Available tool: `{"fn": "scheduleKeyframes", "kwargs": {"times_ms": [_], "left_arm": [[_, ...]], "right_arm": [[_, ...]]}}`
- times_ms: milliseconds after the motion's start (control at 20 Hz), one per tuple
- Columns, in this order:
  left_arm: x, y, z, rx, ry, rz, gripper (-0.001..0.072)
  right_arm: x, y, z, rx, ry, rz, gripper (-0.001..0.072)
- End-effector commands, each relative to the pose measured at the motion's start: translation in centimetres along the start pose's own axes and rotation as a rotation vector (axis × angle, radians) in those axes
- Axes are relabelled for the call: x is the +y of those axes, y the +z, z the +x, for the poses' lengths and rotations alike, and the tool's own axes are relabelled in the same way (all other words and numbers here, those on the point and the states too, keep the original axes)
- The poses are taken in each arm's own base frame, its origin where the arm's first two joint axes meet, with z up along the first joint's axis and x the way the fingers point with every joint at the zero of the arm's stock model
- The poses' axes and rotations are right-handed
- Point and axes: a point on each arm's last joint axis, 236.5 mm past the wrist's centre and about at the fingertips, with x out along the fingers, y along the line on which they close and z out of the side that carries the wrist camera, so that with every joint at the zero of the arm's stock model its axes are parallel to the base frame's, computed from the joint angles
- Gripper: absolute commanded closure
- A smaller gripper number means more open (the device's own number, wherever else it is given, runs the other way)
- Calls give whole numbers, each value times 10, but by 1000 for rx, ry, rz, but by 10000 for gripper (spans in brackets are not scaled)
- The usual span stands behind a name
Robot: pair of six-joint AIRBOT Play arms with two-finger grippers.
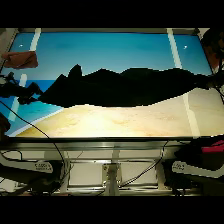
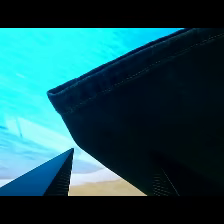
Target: Fold the clothes and pants, and hang the long-sleeved shirts on hangers.
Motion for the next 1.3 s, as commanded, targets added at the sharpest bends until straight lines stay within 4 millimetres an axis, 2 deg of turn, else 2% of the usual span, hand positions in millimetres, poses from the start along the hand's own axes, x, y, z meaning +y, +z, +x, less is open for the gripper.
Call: {"fn": "scheduleKeyframes", "kwargs": {"times_ms": [0, 150, 300, 350, 400, 500, 600, 650, 750, 800, 850, 900, 950, 1050, 1150, 1200, 1250], "left_arm": [[25, 0, 5, 8, 91, -7, 207], [26, -1, 10, 17, 88, -33, 207], [17, 5, 29, 8, 38, -66, 207], [11, 10, 38, -7, 9, -89, 233], [4, 15, 46, -23, -23, -112, 303], [-8, 32, 54, -88, -76, -150, 503], [-15, 51, 52, -172, -102, -165, 608], [-20, 56, 51, -193, -121, -178, 685], [-37, 63, 44, -219, -194, -171, 681], [-53, 70, 33, -250, -258, -147, 682], [-71, 81, 16, -305, -327, -123, 682], [-91, 97, -12, -392, -412, -98, 681], [-108, 113, -46, -489, -493, -92, 682], [-133, 142, -135, -714, -644, -71, 682], [-138, 157, -231, -944, -706, -15, 682], [-134, 159, -274, -1049, -695, 11, 682], [-126, 158, -309, -1132, -674, 19, 682]], "right_arm": [[0, 0, 0, -1, 0, 1, 661], [0, 0, 0, -1, 0, 1, 661], [0, 0, 0, -1, 0, 2, 662], [0, 0, 0, -1, 0, 2, 662], [0, 0, 0, -1, 0, 2, 661], [0, 0, 0, -1, 0, 2, 661], [0, 0, 0, 1, 2, 2, 662], [0, 0, 0, 1, 2, 3, 662], [4, 2, 0, -10, 16, 11, 661], [8, 6, 0, -26, 34, 17, 661], [14, 12, -1, -52, 60, 28, 662], [21, 19, -3, -79, 89, 38, 662], [28, 27, -7, -105, 119, 46, 662], [37, 40, -19, -143, 146, 41, 662], [41, 57, -39, -193, 148, 32, 662], [42, 67, -52, -224, 142, 34, 662], [43, 78, -64, -259, 133, 40, 662]]}}
